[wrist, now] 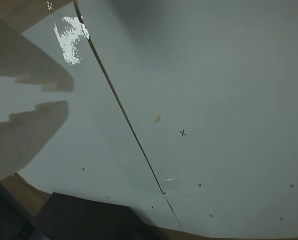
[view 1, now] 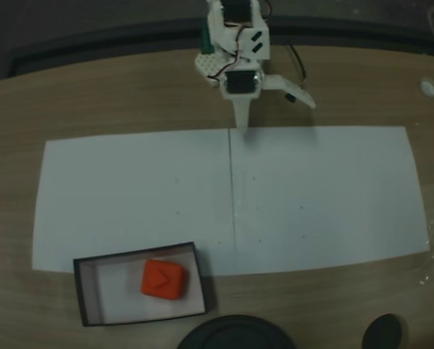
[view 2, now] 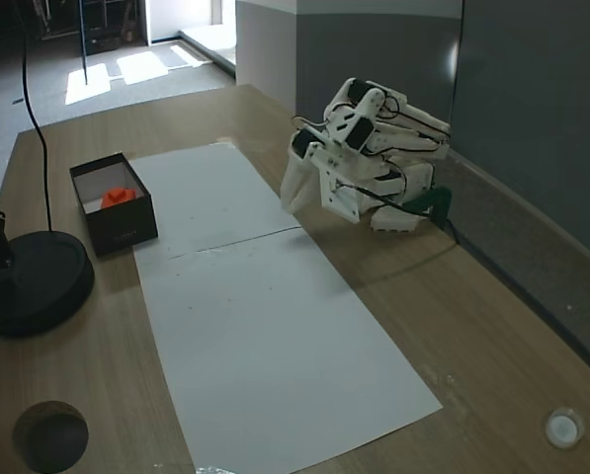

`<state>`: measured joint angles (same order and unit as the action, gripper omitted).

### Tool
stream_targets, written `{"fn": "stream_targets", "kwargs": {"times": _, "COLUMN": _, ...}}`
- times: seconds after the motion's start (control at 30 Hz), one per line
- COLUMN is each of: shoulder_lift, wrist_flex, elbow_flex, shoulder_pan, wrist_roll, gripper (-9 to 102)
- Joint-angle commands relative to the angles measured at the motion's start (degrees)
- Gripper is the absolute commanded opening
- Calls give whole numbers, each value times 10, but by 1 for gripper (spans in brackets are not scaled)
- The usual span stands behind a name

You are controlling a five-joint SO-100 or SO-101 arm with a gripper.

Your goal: Grab a orange square and put it in the box.

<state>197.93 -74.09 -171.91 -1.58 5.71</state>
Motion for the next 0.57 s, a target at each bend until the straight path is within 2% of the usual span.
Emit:
{"fn": "stream_targets", "kwargs": {"times": 0.0, "shoulder_lift": 11, "wrist_flex": 1, "elbow_flex": -1, "shoulder_pan": -2, "wrist_roll": -21, "gripper": 0}}
{"fn": "stream_targets", "kwargs": {"times": 0.2, "shoulder_lift": 11, "wrist_flex": 0, "elbow_flex": 0, "shoulder_pan": -2, "wrist_roll": -75, "gripper": 0}}
{"fn": "stream_targets", "kwargs": {"times": 0.53, "shoulder_lift": 11, "wrist_flex": 0, "elbow_flex": 0, "shoulder_pan": -3, "wrist_roll": -80, "gripper": 0}}
